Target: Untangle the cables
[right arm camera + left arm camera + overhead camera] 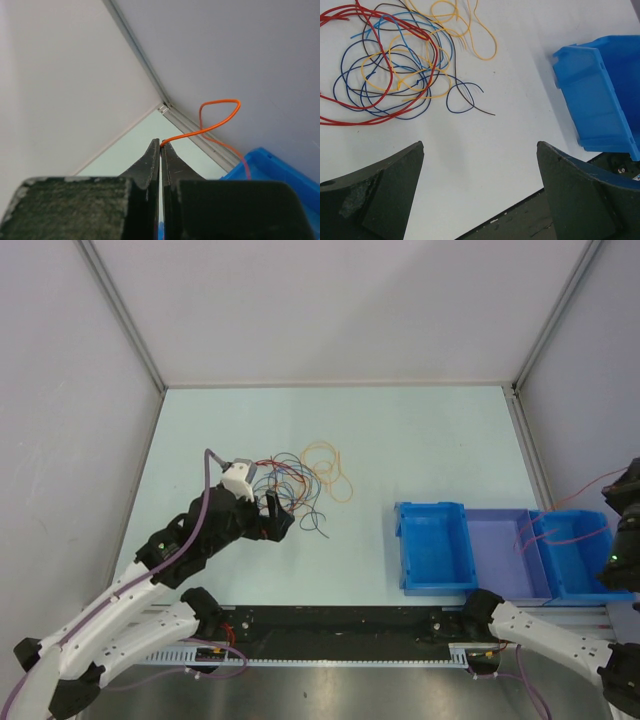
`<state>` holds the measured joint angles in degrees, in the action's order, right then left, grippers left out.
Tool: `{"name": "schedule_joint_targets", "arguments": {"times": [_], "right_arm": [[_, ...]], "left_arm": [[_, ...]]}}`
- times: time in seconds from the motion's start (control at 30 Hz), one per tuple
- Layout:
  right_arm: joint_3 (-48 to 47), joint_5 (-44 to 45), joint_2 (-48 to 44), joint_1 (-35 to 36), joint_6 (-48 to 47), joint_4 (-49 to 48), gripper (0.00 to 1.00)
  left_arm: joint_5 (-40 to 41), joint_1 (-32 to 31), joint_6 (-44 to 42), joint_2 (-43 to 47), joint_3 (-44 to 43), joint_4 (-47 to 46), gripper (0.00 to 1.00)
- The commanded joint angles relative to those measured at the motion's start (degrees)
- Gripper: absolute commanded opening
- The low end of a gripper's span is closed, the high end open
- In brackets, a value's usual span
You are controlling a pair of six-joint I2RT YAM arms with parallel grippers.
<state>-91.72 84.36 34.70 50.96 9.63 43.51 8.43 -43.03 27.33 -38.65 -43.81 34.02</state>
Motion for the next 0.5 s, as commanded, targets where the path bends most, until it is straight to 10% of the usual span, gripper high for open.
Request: {"name": "schedule_joint_targets", "arguments": {"times": [0.0,0.47], "right_arm": [[6.1,16.4,7.4,0.5,-21.3,-20.8,0.00],[16.0,16.5,17.0,14.2,-58.1,-65.6,0.00]], "left_arm": [[-0.2,-0.5,-0.5,-0.2,0.3,-1.1,1.00],[0.3,-0.7,-0.3,0.9,0.4,-1.1,1.00]]}}
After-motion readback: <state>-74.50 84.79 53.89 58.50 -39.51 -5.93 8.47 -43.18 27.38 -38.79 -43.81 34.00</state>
